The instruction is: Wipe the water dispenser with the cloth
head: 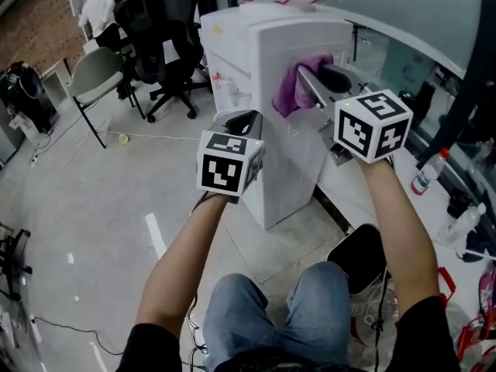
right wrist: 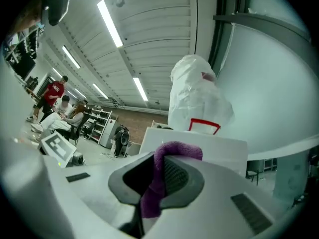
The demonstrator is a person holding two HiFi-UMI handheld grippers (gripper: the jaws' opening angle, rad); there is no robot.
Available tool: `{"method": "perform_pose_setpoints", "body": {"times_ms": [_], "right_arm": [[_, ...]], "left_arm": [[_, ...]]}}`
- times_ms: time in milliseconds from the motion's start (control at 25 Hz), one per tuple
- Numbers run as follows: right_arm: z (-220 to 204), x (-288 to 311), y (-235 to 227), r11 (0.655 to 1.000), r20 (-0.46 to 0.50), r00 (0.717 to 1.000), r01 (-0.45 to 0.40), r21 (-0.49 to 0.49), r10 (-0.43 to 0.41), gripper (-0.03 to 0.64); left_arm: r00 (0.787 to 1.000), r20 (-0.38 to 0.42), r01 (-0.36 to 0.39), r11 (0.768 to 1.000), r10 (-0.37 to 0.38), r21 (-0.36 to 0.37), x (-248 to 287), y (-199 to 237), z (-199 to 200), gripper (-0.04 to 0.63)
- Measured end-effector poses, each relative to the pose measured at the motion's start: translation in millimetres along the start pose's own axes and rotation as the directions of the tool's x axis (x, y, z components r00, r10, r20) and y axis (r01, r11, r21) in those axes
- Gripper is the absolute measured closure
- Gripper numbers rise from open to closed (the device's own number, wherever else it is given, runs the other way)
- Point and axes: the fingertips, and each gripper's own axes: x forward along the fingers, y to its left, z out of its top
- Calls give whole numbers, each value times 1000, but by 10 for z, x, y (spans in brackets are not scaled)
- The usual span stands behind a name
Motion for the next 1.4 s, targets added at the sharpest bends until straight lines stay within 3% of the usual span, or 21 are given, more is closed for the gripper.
{"method": "perform_pose_setpoints", "body": {"times_ms": [280,560,680,840,1400], "right_arm": [[619,304,103,998,61,997,-53,-21,54,584],[639,437,130,998,73,996,-55,-2,55,584],[636,409,176,998,82,995,-45,-43,48,584],[540,372,216,996,77,996,-43,-81,49,584],[-368,217,256,999,-5,999,-39,24,39,584]], "left_arm": [[1000,17,-8,1000,8,11,-49,62,200,569],[1000,1,-8,1000,8,12,-90,88,94,569],[1000,-6,-12,1000,12,6,-104,113,34,569],[1000,-15,-7,1000,7,-2,-67,75,-48,569],[997,-73,-9,999,6,-31,-36,-57,-574,569]]}}
